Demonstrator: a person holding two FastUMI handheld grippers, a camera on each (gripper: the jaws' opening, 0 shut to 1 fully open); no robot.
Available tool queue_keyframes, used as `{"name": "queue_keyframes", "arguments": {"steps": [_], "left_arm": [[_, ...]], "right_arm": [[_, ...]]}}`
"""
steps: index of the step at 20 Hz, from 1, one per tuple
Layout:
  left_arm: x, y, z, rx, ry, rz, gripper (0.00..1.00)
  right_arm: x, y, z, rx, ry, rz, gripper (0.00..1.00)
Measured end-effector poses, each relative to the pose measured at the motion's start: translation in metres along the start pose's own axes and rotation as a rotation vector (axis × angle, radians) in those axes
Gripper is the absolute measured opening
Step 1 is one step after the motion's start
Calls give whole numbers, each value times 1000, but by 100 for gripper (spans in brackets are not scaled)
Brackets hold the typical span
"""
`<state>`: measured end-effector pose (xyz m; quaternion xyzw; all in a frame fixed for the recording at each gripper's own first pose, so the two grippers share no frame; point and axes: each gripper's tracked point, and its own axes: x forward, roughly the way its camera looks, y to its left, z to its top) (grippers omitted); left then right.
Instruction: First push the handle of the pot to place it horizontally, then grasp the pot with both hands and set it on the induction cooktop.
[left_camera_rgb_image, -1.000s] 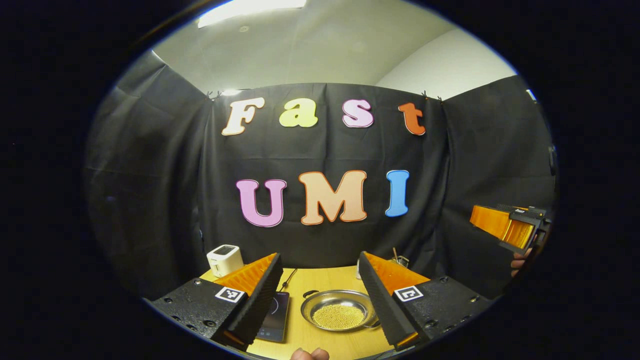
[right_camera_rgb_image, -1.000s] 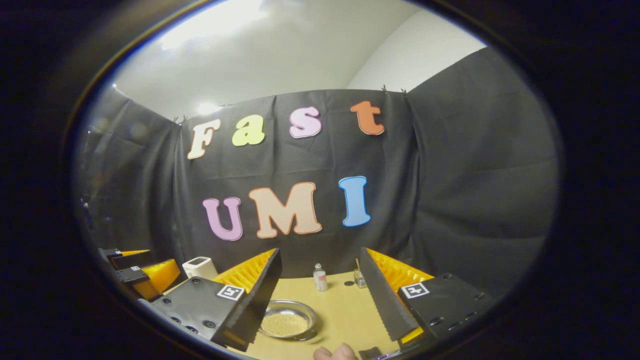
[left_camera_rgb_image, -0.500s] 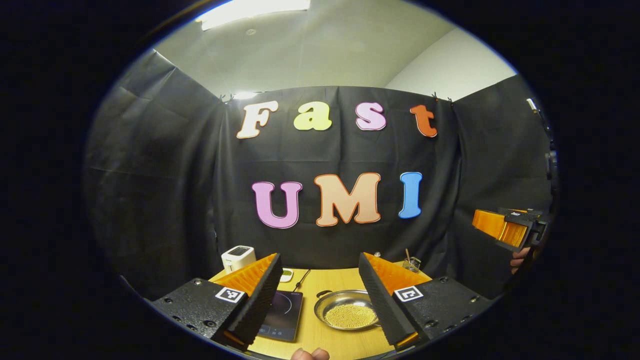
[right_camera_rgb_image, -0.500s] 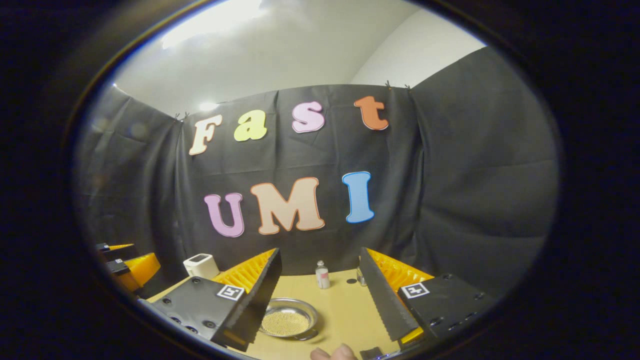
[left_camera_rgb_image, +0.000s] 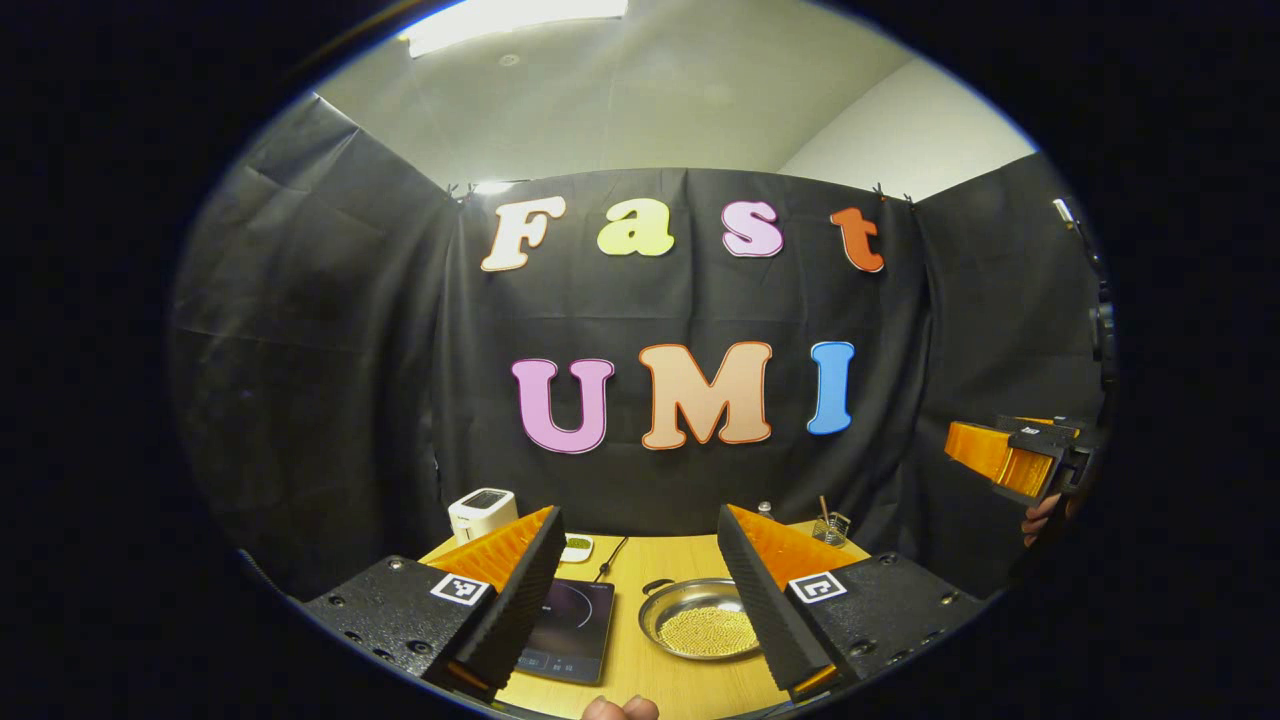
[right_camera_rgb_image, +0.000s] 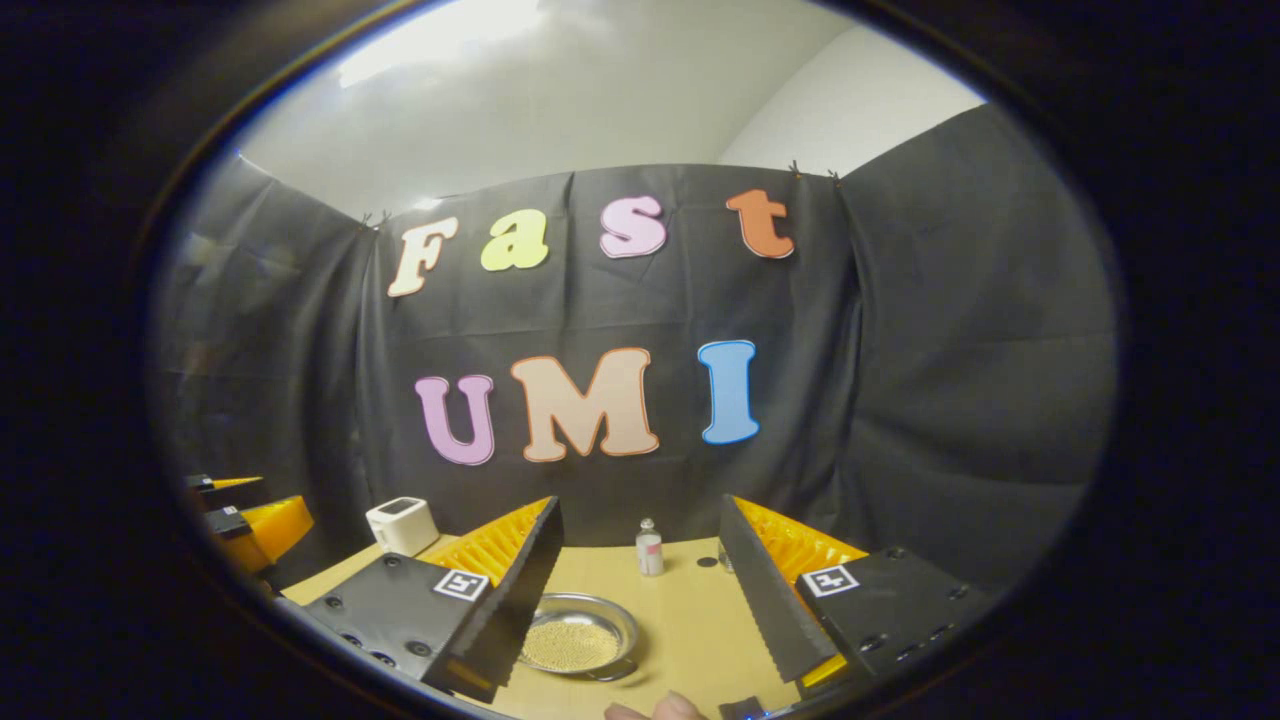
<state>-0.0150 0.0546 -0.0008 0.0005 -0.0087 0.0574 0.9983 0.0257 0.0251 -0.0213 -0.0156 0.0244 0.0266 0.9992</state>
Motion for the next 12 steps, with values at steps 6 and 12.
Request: {"name": "queue_keyframes", "arguments": {"steps": [6, 12], "left_arm": [[6, 14, -2, -2, -3, -7, 92], [9, 26, -5, -4, -5, -35, 93]], "right_arm": [[9, 26, -15, -14, 37, 30, 93], [14, 39, -22, -39, 46, 9, 61]]}}
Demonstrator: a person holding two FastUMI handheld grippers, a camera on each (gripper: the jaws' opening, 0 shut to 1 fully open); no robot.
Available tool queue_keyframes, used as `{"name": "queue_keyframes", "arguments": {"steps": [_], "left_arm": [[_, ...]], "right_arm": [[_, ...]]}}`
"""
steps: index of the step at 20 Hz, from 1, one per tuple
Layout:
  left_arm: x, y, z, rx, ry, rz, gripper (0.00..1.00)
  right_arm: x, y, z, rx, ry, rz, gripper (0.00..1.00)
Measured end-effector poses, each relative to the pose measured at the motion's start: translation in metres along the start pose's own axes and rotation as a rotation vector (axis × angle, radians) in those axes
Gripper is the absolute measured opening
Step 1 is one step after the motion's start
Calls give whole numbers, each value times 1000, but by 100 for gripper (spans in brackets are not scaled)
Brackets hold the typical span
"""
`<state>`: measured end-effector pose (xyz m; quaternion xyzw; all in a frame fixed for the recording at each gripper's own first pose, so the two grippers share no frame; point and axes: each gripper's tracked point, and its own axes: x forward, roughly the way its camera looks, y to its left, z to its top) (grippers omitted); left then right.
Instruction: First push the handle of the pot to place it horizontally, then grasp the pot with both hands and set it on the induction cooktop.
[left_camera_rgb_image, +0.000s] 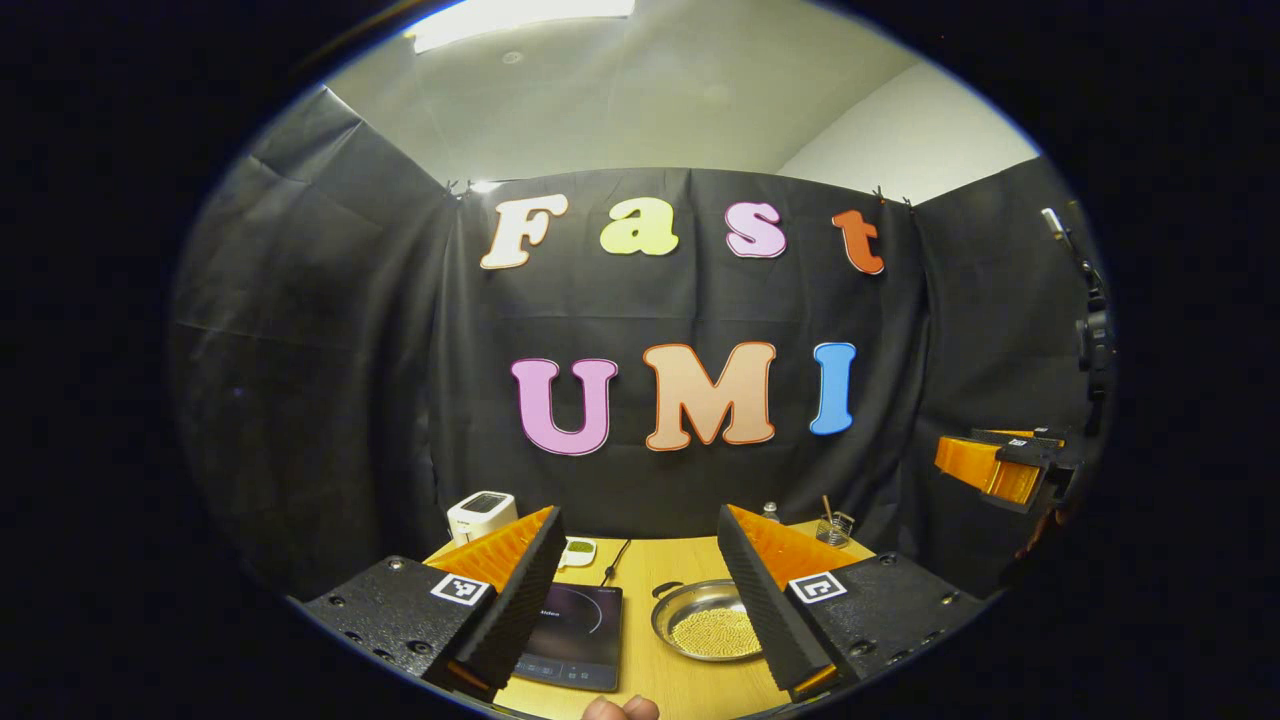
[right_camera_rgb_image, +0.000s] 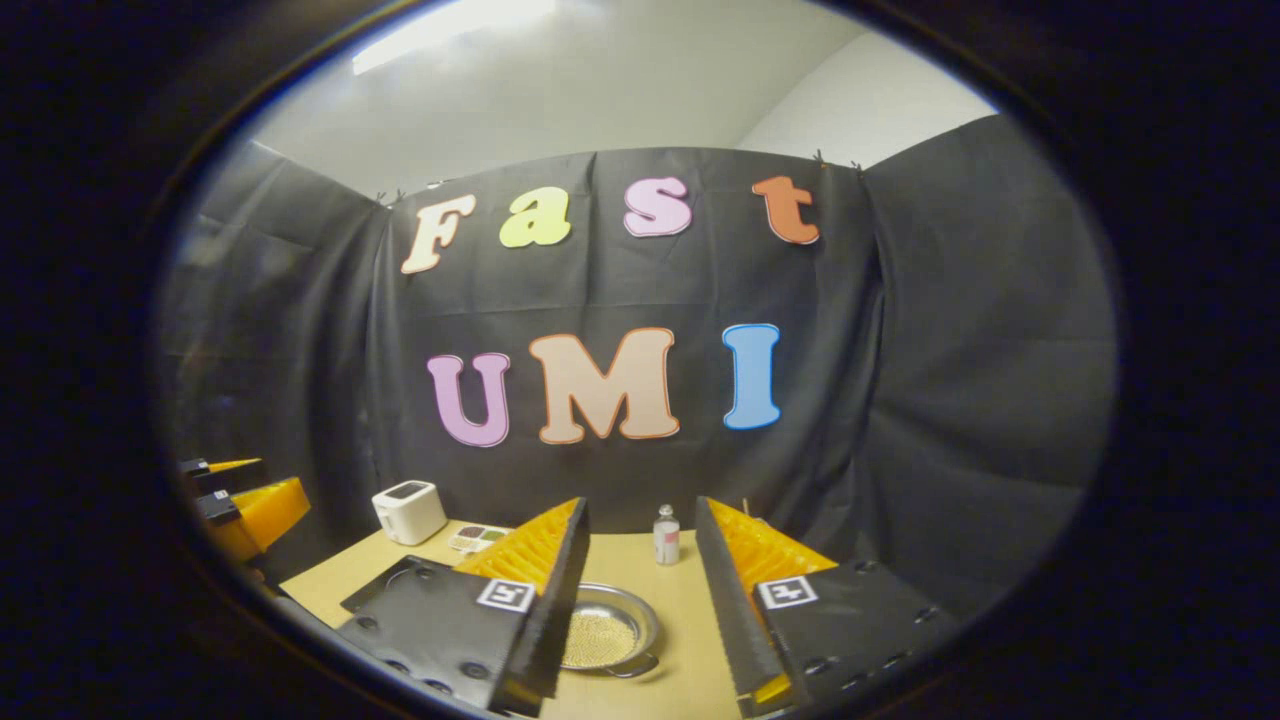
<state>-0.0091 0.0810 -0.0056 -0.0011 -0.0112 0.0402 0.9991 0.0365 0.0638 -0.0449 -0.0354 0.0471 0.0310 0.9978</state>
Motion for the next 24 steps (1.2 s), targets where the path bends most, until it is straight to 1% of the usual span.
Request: {"name": "queue_keyframes", "arguments": {"steps": [1, 2, 4, 5, 6, 7, 8, 9, 10, 11, 12, 13, 17, 18, 19, 22, 23, 24], "left_arm": [[0, 1, -1, -2, 0, -6, 93], [0, 2, -1, -4, 1, -11, 93], [2, 4, -3, -8, 6, -16, 93], [3, 4, -4, -10, 7, -15, 93], [4, 6, -5, -13, 10, -10, 92], [7, 7, -8, -19, 16, -5, 93], [12, 8, -10, -26, 22, 2, 93], [16, 8, -14, -30, 33, 10, 93], [20, 9, -18, -29, 43, 19, 92], [26, 10, -22, -25, 51, 29, 93], [33, 11, -24, -20, 58, 41, 93], [38, 11, -26, -14, 68, 55, 93], [64, 8, -39, 10, 101, 82, 93], [70, 8, -44, 12, 116, 89, 93], [76, 5, -49, 8, 136, 94, 92], [86, 5, -62, -5, 186, 133, 94], [88, 5, -67, -6, 201, 149, 92], [89, 6, -70, -4, 212, 166, 94]], "right_arm": [[1, 1, 0, -2, 2, -4, 48], [1, 2, -4, -2, 7, -5, 44], [4, 2, -6, -1, 16, -17, 31], [6, 5, -8, 9, 21, 1, 25], [10, 14, -12, 21, 28, 34, 17], [13, 17, -16, 25, 38, 52, 13], [17, 16, -21, 30, 54, 64, 4], [25, 16, -33, 36, 88, 76, 0], [27, 18, -48, 40, 125, 90, 5], [33, 20, -58, 43, 153, 110, 0], [41, 20, -71, 47, 181, 125, 0], [47, 20, -83, 59, 216, 147, 5], [75, 21, -125, 89, 307, 225, 5], [81, 22, -136, 92, 330, 246, 11], [87, 23, -147, 93, 358, 268, 3], [96, 24, -189, 115, 457, 338, 3], [97, 25, -202, 126, 495, 362, 2], [99, 26, -216, 136, 529, 382, 2]]}}
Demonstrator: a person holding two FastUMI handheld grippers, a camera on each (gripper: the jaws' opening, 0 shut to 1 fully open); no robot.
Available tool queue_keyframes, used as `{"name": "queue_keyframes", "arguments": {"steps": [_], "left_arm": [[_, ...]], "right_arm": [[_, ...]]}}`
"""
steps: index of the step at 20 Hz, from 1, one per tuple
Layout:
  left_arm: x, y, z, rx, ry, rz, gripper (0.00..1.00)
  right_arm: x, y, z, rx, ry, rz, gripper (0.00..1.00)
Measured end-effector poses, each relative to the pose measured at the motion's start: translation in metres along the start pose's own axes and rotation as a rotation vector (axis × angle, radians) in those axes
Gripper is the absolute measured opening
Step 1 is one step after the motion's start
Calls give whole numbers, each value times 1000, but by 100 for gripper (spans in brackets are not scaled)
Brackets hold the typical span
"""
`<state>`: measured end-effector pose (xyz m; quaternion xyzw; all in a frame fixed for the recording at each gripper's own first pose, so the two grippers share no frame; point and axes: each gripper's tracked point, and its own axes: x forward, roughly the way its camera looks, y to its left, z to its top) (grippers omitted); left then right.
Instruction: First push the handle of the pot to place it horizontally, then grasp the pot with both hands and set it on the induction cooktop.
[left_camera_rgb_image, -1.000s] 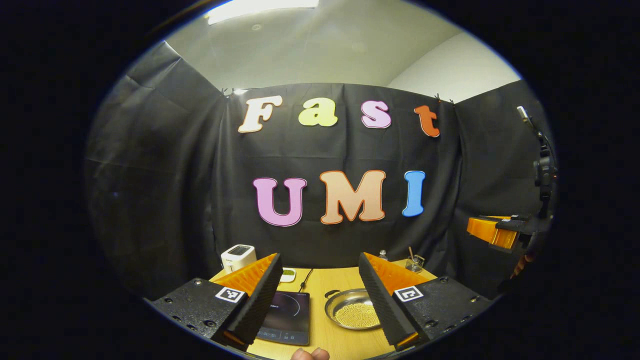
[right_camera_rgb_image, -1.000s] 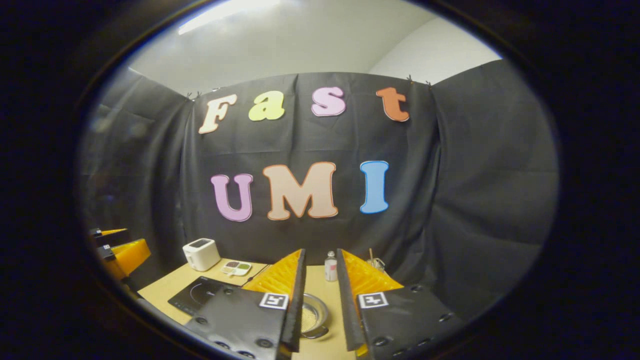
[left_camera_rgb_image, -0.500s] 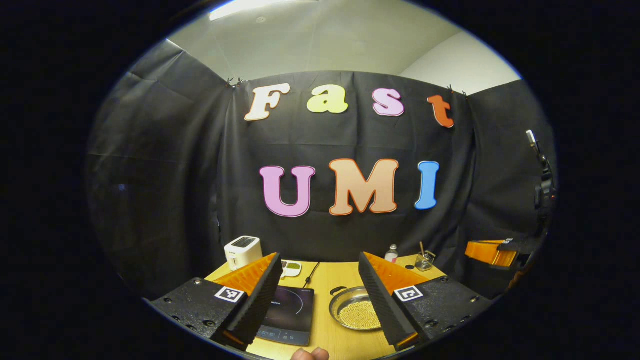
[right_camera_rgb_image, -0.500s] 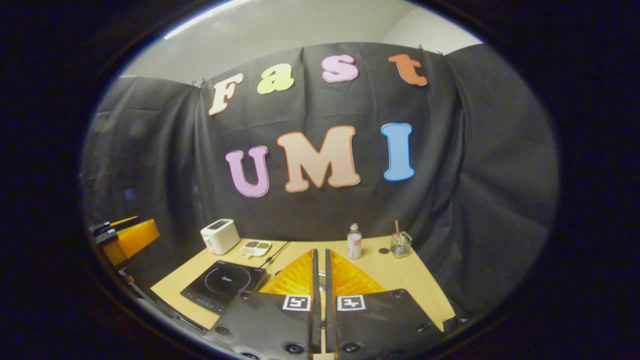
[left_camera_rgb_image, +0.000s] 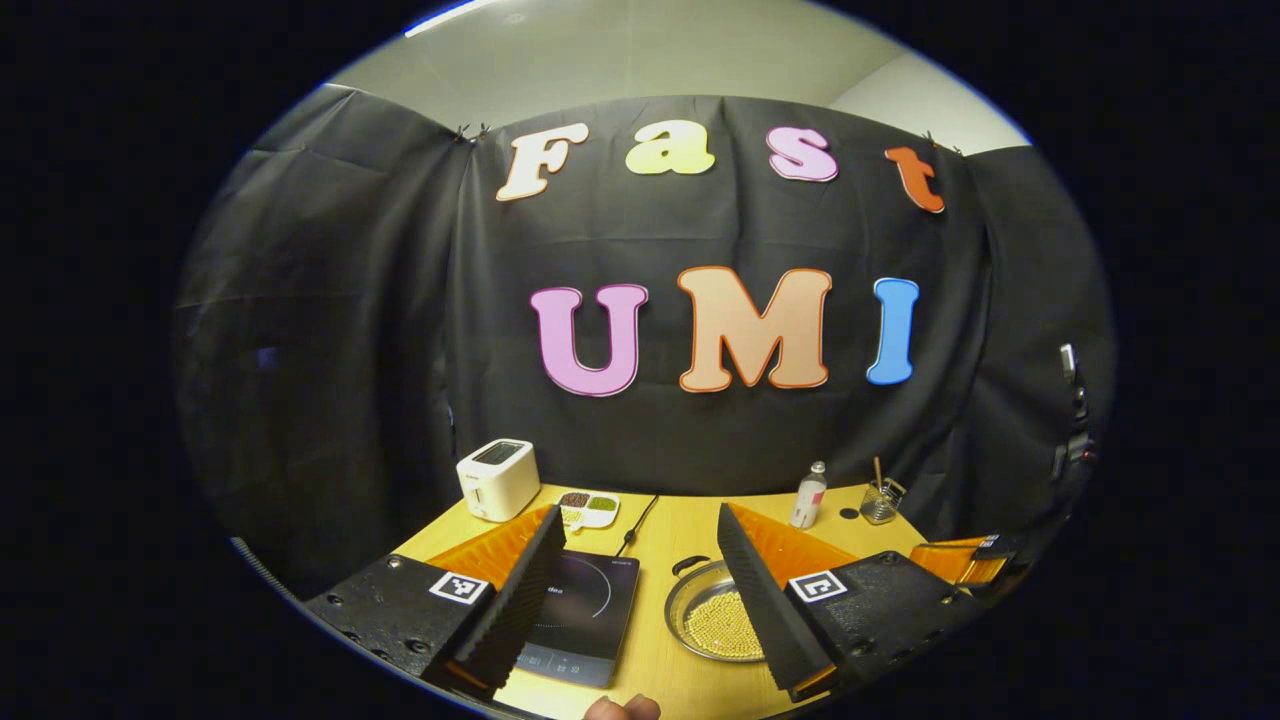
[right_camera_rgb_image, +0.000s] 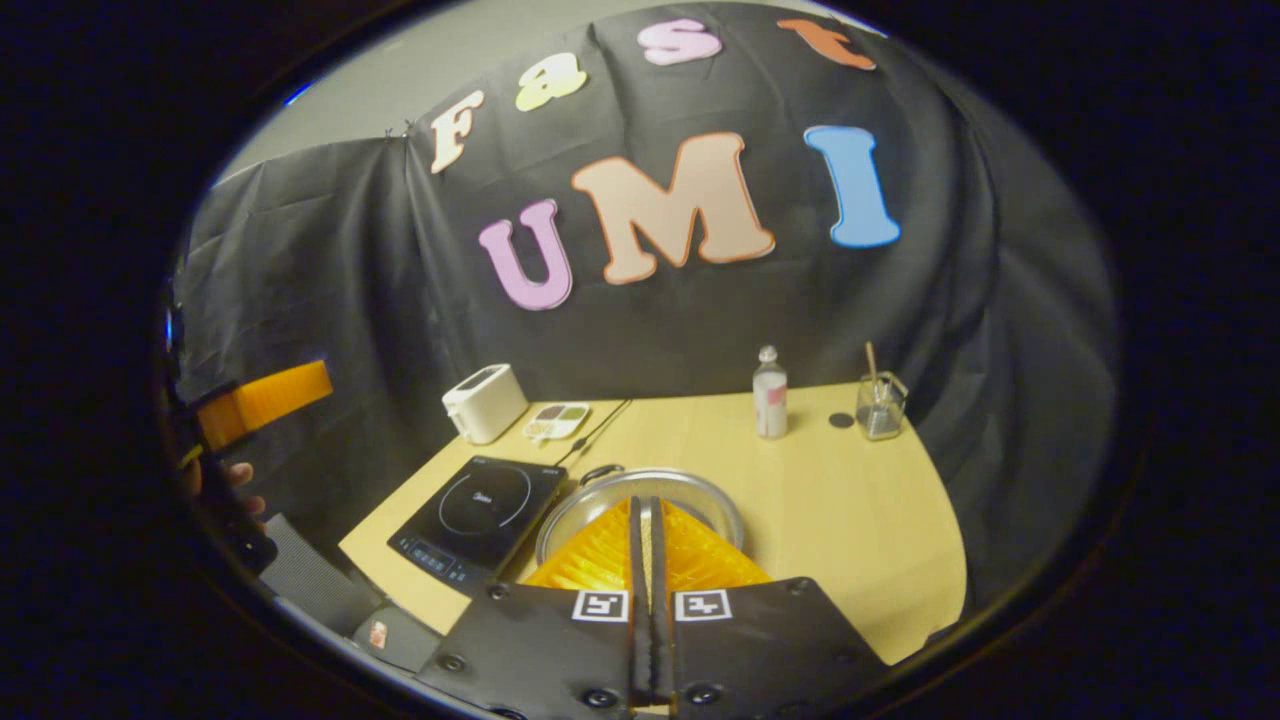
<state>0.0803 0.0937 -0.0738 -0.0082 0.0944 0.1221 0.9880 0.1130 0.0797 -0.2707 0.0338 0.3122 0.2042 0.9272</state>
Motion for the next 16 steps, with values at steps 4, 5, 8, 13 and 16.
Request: {"name": "queue_keyframes", "arguments": {"steps": [4, 5, 8, 13, 16], "left_arm": [[5, -4, -13, 16, 44, 30, 94], [5, -5, -16, 18, 57, 27, 92], [17, -6, -22, 10, 71, 3, 94], [34, 11, -33, -15, 114, -15, 94], [38, 16, -39, -29, 130, -30, 94]], "right_arm": [[21, -8, -36, 8, 112, 60, 3], [27, -8, -44, 11, 142, 72, 0], [40, -6, -69, 21, 230, 100, 3], [53, 2, -123, 59, 409, 115, 3], [54, 8, -152, 76, 501, 129, 3]]}}
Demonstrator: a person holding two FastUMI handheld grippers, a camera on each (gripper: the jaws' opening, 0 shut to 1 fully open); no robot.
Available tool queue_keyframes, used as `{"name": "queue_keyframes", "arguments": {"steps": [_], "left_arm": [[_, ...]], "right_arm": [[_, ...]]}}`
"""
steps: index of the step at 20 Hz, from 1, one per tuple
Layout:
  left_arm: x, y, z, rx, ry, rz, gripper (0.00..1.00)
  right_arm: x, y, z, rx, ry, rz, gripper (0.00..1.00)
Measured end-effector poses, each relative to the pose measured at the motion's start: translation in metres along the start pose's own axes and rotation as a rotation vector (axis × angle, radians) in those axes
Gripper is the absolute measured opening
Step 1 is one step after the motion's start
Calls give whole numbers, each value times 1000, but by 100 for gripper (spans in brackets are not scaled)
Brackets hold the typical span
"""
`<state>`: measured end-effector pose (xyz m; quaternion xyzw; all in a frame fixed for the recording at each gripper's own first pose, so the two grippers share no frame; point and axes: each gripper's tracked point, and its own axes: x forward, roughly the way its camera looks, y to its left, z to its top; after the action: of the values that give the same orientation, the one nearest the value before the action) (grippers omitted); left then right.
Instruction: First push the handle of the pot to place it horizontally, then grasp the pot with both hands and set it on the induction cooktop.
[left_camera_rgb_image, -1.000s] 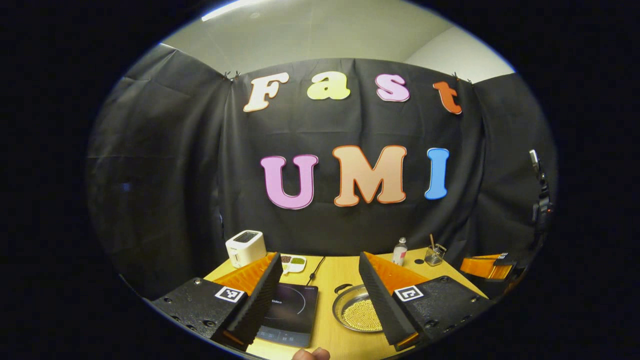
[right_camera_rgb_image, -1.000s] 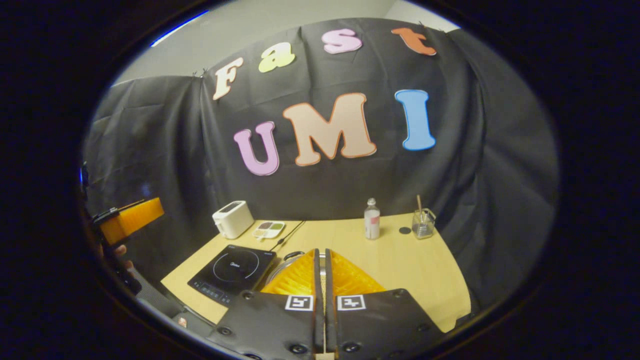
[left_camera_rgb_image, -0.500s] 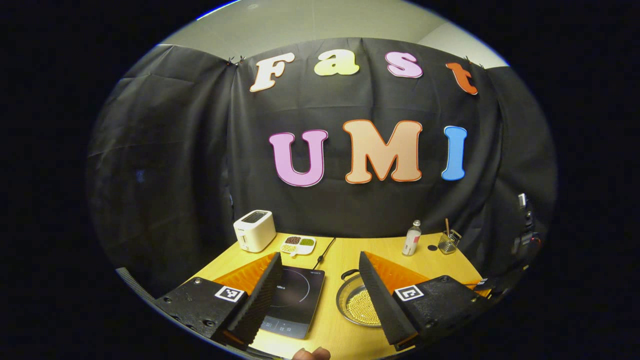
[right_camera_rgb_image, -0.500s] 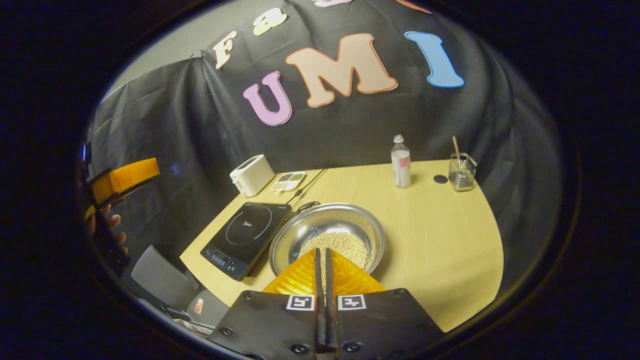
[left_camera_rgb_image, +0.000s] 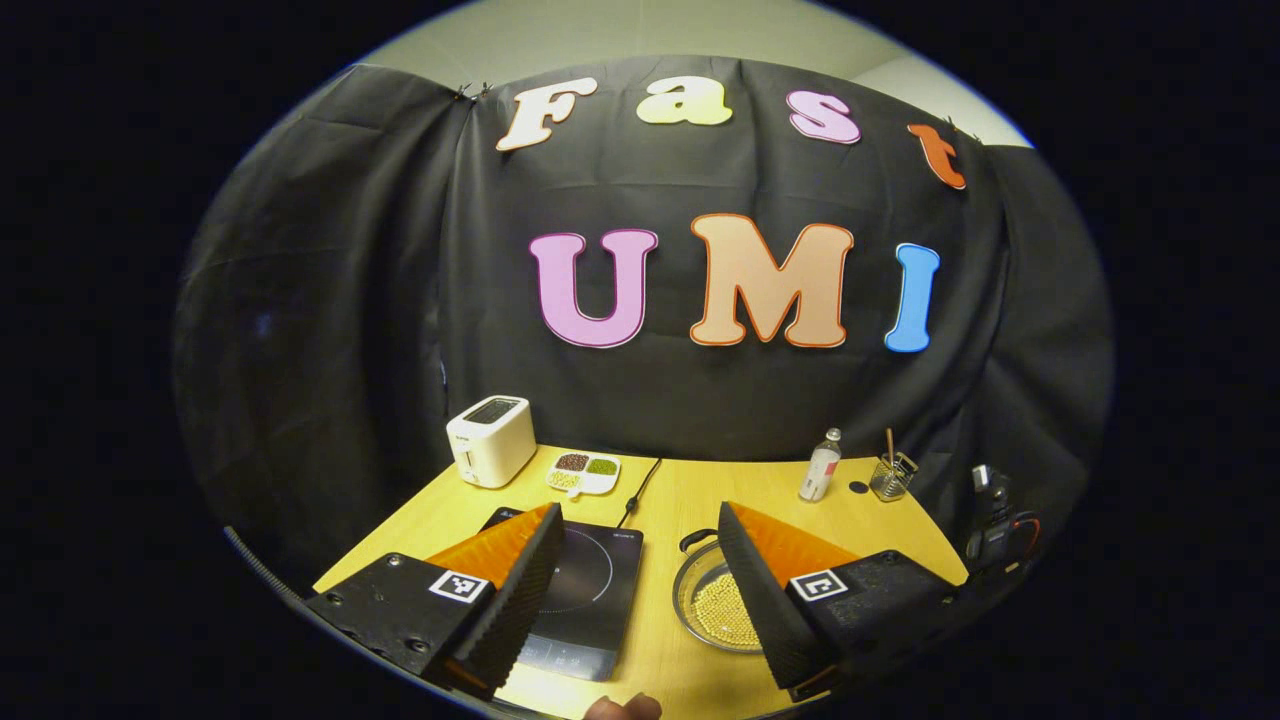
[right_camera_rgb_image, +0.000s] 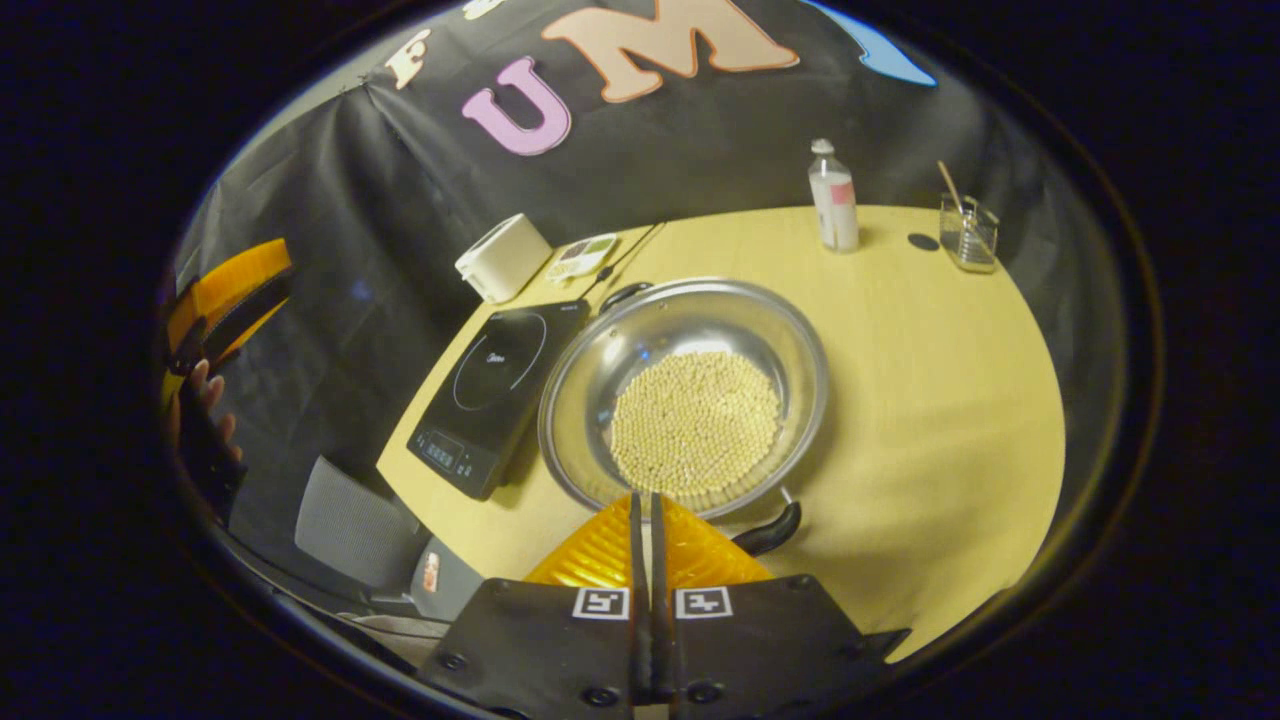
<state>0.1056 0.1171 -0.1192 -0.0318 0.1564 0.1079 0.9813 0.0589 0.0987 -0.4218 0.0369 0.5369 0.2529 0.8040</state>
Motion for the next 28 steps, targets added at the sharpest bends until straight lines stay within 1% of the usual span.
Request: {"name": "queue_keyframes", "arguments": {"steps": [1, 4, 5, 6, 9, 11, 12, 15, 16, 17, 18, 21, 22, 24, 25, 27, 28], "left_arm": [[4, 5, -4, 0, 13, -2, 94], [10, 12, -7, -7, 21, -6, 93], [11, 14, -11, -12, 24, -6, 92], [12, 15, -12, -20, 27, -9, 93], [15, 19, -17, -22, 39, -6, 94], [16, 22, -17, -28, 39, -1, 94], [17, 23, -19, -30, 45, -2, 92], [18, 25, -24, -25, 56, 6, 94], [19, 25, -22, -26, 54, 6, 94], [20, 23, -23, -25, 54, 6, 94], [21, 22, -22, -23, 55, 5, 94], [23, 20, -22, -21, 55, 4, 94], [24, 18, -22, -21, 56, 3, 94], [25, 17, -21, -20, 56, 3, 94], [26, 17, -22, -20, 55, 4, 94], [27, 16, -22, -20, 55, 6, 94], [27, 17, -22, -20, 56, 8, 94]], "right_arm": [[4, -3, -9, 0, 35, -12, 0], [13, -3, -31, -12, 108, -23, 0], [16, -5, -35, -22, 124, -34, 0], [19, -7, -38, -30, 141, -46, 3], [26, -21, -46, -39, 171, -102, 3], [29, -23, -51, -17, 197, -104, 3], [29, -25, -52, -8, 203, -106, 3], [31, -31, -47, 11, 184, -122, 3], [32, -33, -45, 16, 182, -126, 0], [34, -35, -44, 21, 184, -128, 0], [33, -38, -44, 24, 181, -131, 3], [34, -49, -38, 26, 174, -148, 3], [33, -51, -38, 27, 171, -153, 0], [33, -57, -35, 29, 166, -163, 0], [33, -60, -32, 31, 164, -168, 3], [35, -66, -28, 31, 160, -175, 3], [35, -68, -27, 29, 158, -180, 0]]}}
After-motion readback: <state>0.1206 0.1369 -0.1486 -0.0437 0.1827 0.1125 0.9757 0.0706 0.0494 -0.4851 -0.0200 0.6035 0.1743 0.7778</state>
